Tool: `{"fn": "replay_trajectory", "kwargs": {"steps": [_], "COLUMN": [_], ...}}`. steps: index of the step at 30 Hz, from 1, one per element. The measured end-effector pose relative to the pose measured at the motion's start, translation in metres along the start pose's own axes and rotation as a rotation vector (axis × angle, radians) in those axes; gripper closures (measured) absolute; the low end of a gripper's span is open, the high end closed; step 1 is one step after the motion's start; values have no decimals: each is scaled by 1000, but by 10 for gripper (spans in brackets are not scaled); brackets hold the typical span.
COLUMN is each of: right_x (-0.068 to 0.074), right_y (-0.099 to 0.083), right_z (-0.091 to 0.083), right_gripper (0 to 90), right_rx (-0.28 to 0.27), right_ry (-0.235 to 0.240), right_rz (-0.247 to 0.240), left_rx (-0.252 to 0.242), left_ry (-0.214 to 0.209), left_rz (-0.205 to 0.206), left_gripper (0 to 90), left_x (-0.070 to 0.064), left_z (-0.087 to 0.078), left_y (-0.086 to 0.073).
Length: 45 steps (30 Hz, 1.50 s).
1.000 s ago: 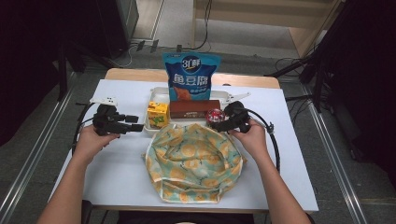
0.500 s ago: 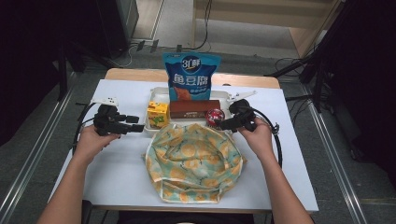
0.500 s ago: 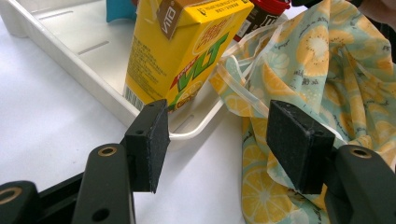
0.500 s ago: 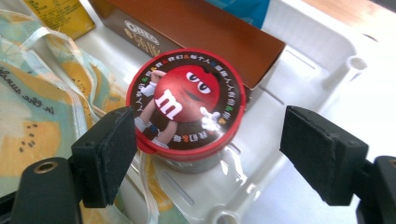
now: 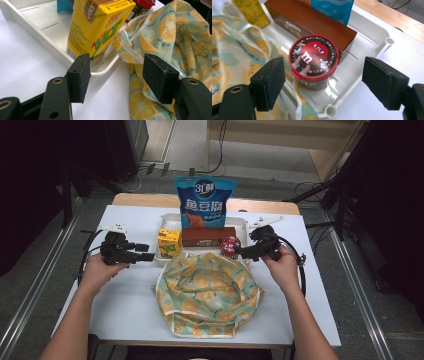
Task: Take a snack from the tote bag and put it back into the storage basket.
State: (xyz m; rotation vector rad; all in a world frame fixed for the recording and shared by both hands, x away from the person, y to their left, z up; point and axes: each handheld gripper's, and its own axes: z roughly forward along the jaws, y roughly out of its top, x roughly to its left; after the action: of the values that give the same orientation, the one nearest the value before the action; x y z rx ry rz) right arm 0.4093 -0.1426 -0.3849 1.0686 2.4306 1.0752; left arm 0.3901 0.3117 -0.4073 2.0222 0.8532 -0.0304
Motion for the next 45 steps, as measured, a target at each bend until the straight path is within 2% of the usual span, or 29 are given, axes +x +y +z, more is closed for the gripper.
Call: {"fn": "replay_trajectory", "kwargs": {"steps": [16,23,29,38,45], "right_x": [3,5,8,11,12], "right_y": [-12,-21,-26,-37,-49], "right_z": [-24,-33,-39,-45,-43], "right_gripper": [192,192,194,195,195], "right_rx": [-18,-17,-30,-44,-30], "right_ry": [53,58,55,62,58], "right_rz": [1,7,-8,-16,-23], "left_rx": [-3,-12,-17,-15,-13], "left_ry": [-4,-9,-11,-7,-7], "left_rz": [4,6,4,8,6], "left_gripper": [398,398,398,398,397], "left_x": [-1,0,0,-1,-1], "left_z": [2,3,4,3,4], "left_y": [2,3,3,3,3]}}
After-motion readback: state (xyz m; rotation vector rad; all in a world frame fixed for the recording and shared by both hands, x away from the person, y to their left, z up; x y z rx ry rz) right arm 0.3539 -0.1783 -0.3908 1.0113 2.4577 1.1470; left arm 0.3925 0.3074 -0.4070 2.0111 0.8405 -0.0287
